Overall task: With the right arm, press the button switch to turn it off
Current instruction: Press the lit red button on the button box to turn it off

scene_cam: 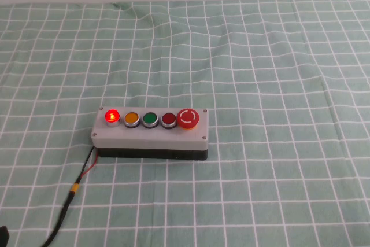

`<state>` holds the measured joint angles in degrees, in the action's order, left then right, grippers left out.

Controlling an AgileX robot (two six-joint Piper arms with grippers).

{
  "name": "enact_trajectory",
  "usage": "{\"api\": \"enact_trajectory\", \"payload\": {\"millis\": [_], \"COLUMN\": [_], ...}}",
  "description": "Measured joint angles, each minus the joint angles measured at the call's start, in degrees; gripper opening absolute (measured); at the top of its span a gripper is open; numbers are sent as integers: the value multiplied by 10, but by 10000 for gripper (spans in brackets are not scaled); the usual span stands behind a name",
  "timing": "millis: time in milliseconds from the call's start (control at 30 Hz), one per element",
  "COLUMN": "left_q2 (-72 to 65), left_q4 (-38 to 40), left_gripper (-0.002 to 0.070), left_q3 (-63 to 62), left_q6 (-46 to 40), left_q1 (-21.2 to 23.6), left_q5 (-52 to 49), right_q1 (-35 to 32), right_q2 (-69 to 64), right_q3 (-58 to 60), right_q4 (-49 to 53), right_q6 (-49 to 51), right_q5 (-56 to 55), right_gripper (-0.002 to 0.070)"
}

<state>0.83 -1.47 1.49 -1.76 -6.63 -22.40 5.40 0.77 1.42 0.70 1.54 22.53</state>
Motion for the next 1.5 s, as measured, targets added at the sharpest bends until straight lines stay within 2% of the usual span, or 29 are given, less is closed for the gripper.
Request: {"api": "enact_trajectory", "payload": {"millis": [967, 1167, 1500], "left_q2": [0, 0, 0], "left_q4": [0, 0, 0], "left_gripper": [-3, -3, -3], "left_q3": [0, 0, 0], "left_q6": [0, 0, 0], "left_q1": [0, 0, 0], "left_q5": [0, 0, 0], "right_q1": [0, 0, 0], "right_q2": [0, 0, 0], "right_q3": [0, 0, 0], "right_q4": [0, 0, 0], "right_q6": [0, 0, 0], "right_q5": [-32, -136, -499], "right_gripper": [-16, -16, -16]}}
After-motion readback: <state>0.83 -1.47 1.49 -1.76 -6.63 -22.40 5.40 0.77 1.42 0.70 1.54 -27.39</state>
